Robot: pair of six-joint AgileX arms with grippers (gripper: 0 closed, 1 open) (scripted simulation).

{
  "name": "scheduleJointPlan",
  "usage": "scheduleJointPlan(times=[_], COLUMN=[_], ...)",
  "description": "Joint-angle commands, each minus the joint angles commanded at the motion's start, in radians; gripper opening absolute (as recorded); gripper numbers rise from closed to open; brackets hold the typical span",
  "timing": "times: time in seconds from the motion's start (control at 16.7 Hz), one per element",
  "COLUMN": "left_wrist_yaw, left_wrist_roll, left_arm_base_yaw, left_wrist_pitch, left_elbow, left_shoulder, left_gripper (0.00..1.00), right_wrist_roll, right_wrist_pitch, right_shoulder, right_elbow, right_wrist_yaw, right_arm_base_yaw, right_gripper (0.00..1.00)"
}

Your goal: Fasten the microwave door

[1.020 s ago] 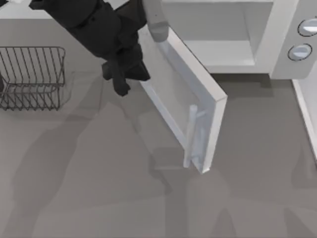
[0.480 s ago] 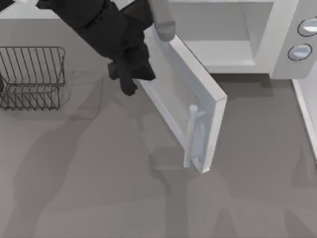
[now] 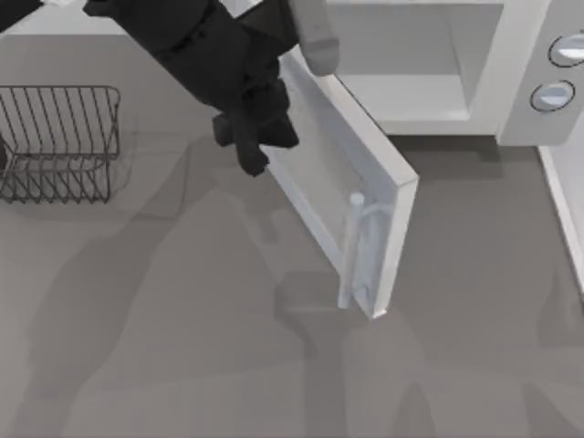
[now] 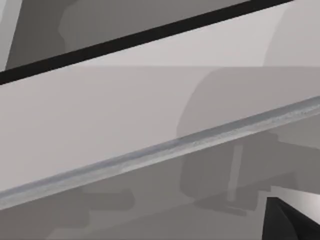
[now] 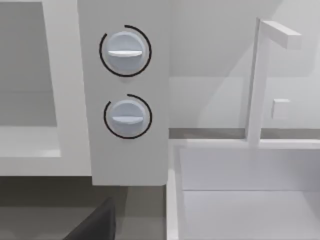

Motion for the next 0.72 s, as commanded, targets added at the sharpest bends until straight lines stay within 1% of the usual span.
scheduleJointPlan(times=[0.3,0.72], left_wrist_yaw=[-0.014,-0.020], left_wrist_roll=[-0.041,-0.059], left_arm_base_yaw=[-0.041,-0.055], left_wrist_pitch=[0.007,0.009], left_elbow=[0.038,0.058], left_shoulder=[0.032,0.045], left_gripper=[0.00,0.00], right_wrist_roll=[0.000,0.000], right_wrist_pitch=[0.000,0.000], right_shoulder=[0.000,0.000], right_elbow=[0.000,0.000], right_wrist_yaw=[0.000,0.000], right_arm_base_yaw=[0.000,0.000], right_gripper=[1.00,1.00])
